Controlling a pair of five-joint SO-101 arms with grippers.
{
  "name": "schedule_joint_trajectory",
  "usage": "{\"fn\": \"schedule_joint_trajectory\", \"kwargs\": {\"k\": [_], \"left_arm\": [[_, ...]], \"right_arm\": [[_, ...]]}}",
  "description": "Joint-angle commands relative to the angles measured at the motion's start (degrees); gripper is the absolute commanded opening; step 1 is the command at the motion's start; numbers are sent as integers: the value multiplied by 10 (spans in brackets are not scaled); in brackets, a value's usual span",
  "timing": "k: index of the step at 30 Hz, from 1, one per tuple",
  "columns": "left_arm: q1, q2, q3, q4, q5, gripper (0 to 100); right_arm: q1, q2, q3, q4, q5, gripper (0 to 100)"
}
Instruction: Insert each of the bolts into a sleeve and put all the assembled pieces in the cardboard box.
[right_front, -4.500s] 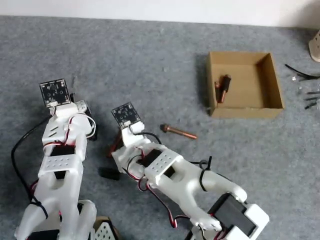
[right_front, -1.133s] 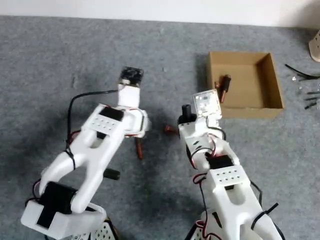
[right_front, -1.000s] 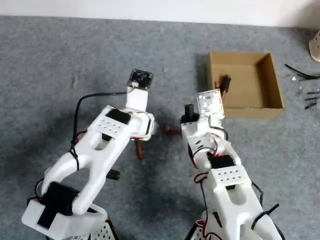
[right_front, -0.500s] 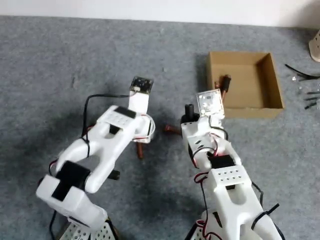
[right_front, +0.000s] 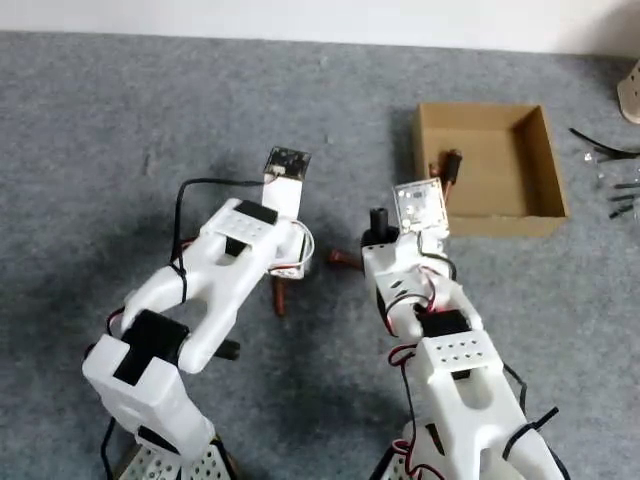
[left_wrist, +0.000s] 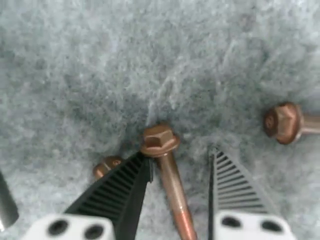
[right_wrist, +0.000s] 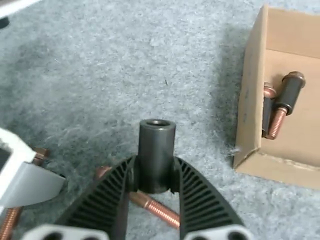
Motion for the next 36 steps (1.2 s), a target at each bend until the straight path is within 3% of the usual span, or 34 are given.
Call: {"fn": "schedule_joint_trajectory", "kwargs": {"k": [1, 5, 8, 14, 21, 26, 36], "left_arm": [[10, 6, -15, -4, 14, 171], [7, 23, -28, -4, 14, 139], [10, 54, -43, -4, 15, 0], [13, 78, -65, 0, 13, 5], [8, -45, 3, -20, -9, 4], [7, -204, 149, -135, -11, 4], [7, -506, 471, -484, -132, 4]], "right_arm": [[6, -18, -8, -18, 9, 5], [7, -18, -8, -18, 9, 5], [7, -18, -8, -18, 9, 5], [18, -18, -9, -18, 9, 5], [18, -18, -9, -18, 9, 5], [18, -18, -9, -18, 9, 5], [16, -18, -9, -18, 9, 5]]}}
